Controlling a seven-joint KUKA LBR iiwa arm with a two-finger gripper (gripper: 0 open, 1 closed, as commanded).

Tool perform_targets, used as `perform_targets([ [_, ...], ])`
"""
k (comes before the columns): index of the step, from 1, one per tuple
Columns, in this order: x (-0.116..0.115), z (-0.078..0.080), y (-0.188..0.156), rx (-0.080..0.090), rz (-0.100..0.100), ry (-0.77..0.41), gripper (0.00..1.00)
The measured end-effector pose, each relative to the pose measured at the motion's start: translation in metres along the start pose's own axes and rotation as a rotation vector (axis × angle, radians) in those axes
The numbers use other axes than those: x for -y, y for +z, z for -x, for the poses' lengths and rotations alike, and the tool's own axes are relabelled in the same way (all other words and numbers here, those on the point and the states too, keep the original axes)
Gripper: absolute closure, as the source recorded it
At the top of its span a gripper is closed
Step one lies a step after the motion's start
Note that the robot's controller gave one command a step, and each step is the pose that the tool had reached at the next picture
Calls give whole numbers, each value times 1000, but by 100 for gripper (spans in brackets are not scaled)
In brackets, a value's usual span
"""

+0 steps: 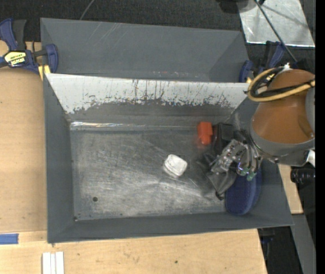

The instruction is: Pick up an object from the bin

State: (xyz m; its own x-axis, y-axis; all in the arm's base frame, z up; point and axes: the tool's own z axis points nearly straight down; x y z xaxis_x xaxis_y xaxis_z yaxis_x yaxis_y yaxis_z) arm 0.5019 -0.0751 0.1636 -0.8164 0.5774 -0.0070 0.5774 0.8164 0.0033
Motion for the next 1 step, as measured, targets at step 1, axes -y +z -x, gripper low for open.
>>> perform_targets([
  [1,0,2,-30,-1,-1,-2,100],
])
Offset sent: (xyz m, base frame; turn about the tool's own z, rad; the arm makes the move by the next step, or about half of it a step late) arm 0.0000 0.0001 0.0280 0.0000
